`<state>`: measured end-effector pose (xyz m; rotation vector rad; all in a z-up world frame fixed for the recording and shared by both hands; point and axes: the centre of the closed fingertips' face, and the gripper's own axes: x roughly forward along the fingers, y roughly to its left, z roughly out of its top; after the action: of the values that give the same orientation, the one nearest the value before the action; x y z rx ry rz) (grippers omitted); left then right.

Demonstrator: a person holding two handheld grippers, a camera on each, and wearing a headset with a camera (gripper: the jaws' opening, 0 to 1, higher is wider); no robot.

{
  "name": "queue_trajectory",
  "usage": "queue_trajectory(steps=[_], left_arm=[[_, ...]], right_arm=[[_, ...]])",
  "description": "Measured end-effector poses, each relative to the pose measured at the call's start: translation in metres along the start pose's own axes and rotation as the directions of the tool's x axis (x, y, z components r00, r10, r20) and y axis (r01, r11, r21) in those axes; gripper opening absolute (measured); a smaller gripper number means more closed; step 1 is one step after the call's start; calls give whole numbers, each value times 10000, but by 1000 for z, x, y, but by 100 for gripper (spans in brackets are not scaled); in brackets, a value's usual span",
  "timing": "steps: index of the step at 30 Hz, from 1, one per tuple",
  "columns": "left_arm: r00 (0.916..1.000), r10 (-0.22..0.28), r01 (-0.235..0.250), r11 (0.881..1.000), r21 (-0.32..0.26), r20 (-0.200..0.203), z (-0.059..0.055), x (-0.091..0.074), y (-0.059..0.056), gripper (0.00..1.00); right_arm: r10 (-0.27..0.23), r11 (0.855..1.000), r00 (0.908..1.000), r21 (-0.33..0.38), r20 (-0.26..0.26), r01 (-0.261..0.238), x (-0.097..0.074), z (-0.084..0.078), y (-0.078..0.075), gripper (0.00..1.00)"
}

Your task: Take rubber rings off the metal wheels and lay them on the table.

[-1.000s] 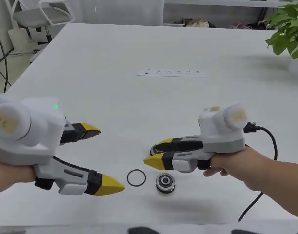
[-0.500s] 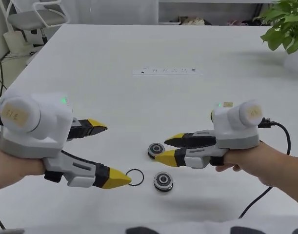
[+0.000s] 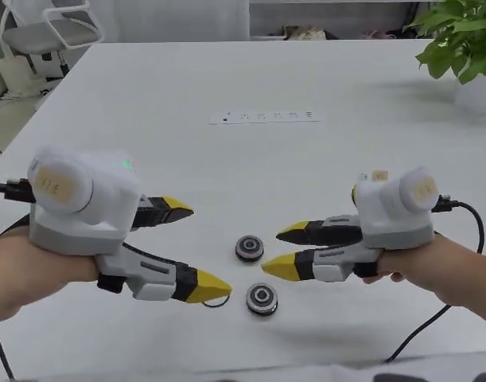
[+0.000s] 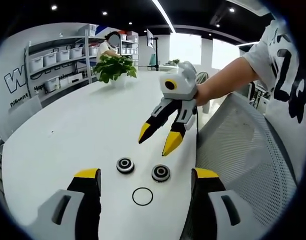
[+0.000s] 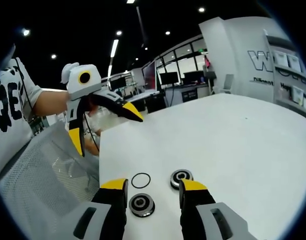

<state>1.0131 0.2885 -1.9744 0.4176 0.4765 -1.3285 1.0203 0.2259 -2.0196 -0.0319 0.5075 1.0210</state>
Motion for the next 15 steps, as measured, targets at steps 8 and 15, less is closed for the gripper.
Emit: queue_trajectory(steps=[8, 15], left_arm=[[9996, -240, 240, 9997, -38, -126, -5, 12, -2, 68], [9983, -555, 553, 9984, -84, -198, -7, 22, -8, 63]], right_arm=[[119, 9996, 9996, -253, -244, -126, -2, -12, 3, 40], [254, 9982, 9982, -521, -537, -282, -2, -22, 6, 40]])
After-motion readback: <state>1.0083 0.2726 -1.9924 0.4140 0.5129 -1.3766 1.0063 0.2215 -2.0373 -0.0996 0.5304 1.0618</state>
